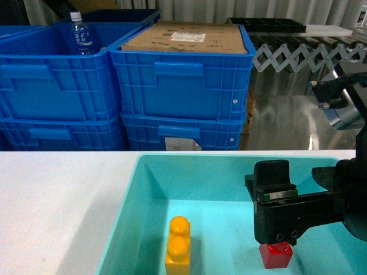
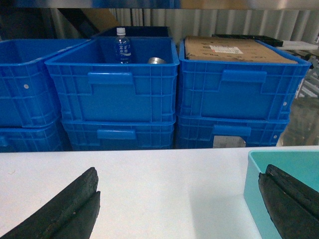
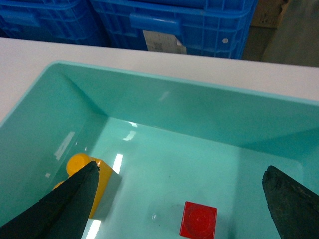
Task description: Pick red block from blue box to shelf
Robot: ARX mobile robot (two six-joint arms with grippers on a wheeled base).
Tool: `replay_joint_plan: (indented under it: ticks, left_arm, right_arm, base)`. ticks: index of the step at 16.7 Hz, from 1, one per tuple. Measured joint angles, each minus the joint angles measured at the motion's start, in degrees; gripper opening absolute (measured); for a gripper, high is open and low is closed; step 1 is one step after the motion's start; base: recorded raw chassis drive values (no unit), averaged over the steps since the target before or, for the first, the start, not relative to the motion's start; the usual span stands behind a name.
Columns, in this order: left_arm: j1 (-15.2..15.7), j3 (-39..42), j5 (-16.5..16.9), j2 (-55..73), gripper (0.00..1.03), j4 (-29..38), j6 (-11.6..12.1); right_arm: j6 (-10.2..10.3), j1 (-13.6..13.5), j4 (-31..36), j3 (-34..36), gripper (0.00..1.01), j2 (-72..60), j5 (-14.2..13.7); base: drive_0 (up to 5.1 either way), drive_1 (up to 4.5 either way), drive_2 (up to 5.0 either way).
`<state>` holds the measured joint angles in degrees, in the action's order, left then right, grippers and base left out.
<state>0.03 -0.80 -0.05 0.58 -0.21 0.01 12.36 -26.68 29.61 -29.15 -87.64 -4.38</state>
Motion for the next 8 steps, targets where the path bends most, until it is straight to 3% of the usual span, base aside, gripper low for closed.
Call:
replay_joint_plan:
  ticks: [5,8]
  left_arm:
    - [0.0,0.0,0.0,0.0,0.98,0.0,0.0]
    - [0.0,0.0,0.0,0.0,0.98,0.0,0.0]
  right_arm:
    - [4.6,-2.6,-0.7,-0.4,0.98,-5.3,-5.0]
    - [6.3,-2.6,-0.6,-2.8,0.98,-11.0,-5.5]
  base:
    - [0.0,0.00,0.0]
    - [0.0,0.00,0.0]
